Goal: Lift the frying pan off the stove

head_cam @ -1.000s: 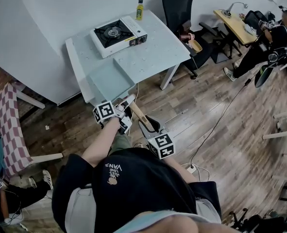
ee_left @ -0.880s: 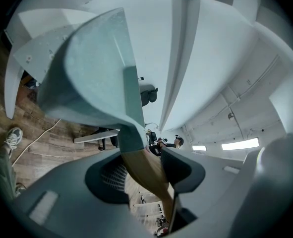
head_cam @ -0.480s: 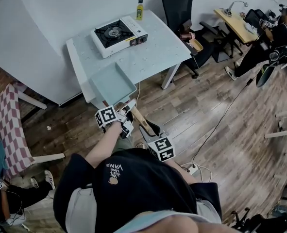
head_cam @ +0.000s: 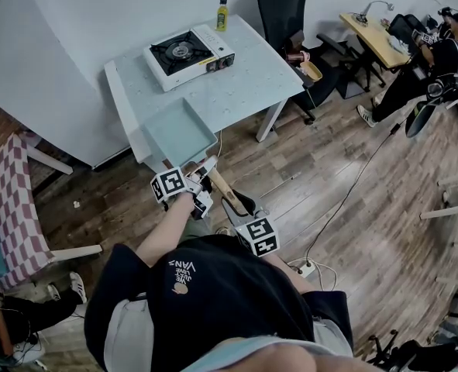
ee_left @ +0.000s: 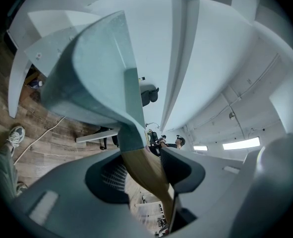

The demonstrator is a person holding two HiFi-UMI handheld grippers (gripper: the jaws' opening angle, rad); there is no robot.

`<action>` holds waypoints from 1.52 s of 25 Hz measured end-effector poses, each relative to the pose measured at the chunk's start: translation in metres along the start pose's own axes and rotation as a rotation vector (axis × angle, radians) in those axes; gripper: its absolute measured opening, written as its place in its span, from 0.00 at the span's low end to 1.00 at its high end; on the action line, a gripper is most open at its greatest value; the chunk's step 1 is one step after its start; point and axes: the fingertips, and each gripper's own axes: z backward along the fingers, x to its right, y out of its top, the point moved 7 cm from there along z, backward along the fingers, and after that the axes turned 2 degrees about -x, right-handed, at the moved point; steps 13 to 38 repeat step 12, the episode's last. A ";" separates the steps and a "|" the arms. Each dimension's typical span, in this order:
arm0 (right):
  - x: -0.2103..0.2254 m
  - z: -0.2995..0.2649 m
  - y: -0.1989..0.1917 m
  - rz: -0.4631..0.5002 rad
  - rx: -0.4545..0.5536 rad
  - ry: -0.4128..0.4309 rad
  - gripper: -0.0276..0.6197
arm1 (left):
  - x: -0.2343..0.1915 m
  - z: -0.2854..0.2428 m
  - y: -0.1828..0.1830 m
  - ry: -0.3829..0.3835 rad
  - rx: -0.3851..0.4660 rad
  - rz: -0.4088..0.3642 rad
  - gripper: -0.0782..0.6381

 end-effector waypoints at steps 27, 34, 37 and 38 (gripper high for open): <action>0.005 -0.001 -0.001 0.009 0.014 -0.017 0.25 | 0.002 -0.005 0.002 0.002 -0.016 -0.011 0.35; 0.005 -0.001 -0.001 0.009 0.014 -0.017 0.25 | 0.002 -0.005 0.002 0.002 -0.016 -0.011 0.35; 0.005 -0.001 -0.001 0.009 0.014 -0.017 0.25 | 0.002 -0.005 0.002 0.002 -0.016 -0.011 0.35; 0.005 -0.001 -0.001 0.009 0.014 -0.017 0.25 | 0.002 -0.005 0.002 0.002 -0.016 -0.011 0.35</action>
